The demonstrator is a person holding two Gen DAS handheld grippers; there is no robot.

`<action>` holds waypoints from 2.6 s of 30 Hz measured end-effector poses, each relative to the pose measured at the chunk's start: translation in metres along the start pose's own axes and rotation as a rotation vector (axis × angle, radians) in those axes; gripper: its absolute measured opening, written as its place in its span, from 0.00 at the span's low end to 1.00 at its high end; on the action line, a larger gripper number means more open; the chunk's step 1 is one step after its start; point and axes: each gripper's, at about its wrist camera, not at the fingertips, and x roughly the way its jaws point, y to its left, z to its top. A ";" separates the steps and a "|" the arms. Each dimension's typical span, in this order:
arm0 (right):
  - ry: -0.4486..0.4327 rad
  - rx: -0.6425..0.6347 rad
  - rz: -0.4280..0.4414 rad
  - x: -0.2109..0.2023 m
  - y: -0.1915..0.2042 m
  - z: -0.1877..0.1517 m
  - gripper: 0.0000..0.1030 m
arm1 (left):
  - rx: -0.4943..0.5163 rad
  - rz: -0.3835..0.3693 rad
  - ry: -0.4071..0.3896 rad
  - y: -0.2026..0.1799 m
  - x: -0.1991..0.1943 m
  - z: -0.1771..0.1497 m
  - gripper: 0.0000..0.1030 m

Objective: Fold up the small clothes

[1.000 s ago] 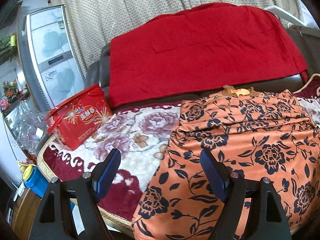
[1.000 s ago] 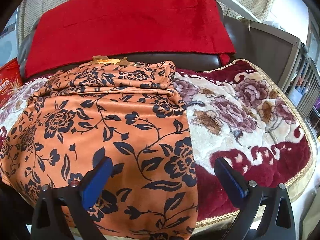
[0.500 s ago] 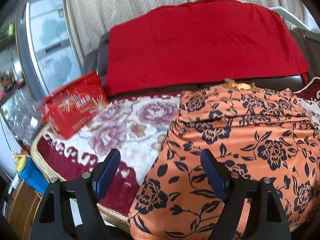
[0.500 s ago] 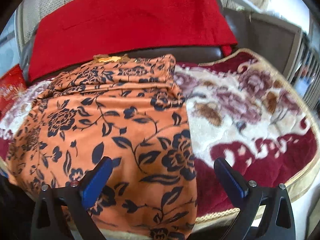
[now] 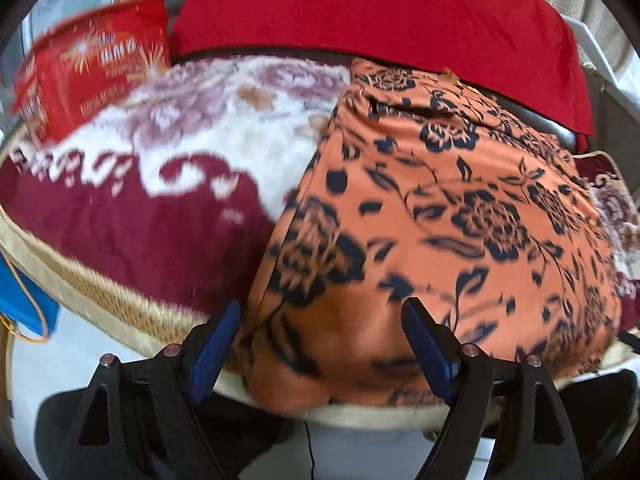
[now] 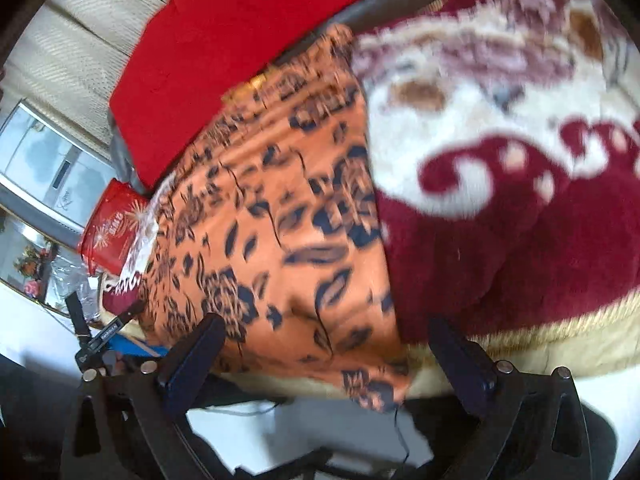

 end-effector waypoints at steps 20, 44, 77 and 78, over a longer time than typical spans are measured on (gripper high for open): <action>0.050 0.087 0.118 0.008 -0.026 -0.015 0.24 | -0.213 -0.260 0.156 0.039 0.023 -0.017 0.50; 0.013 0.031 0.210 -0.005 -0.006 0.002 0.07 | -0.195 -0.251 0.208 0.045 0.010 -0.006 0.18; 0.031 0.099 0.323 0.021 -0.020 0.012 0.07 | -0.081 -0.295 0.128 0.022 -0.020 0.037 0.09; 0.030 0.111 0.345 0.023 -0.021 0.013 0.07 | -0.061 -0.299 0.114 0.018 -0.023 0.046 0.09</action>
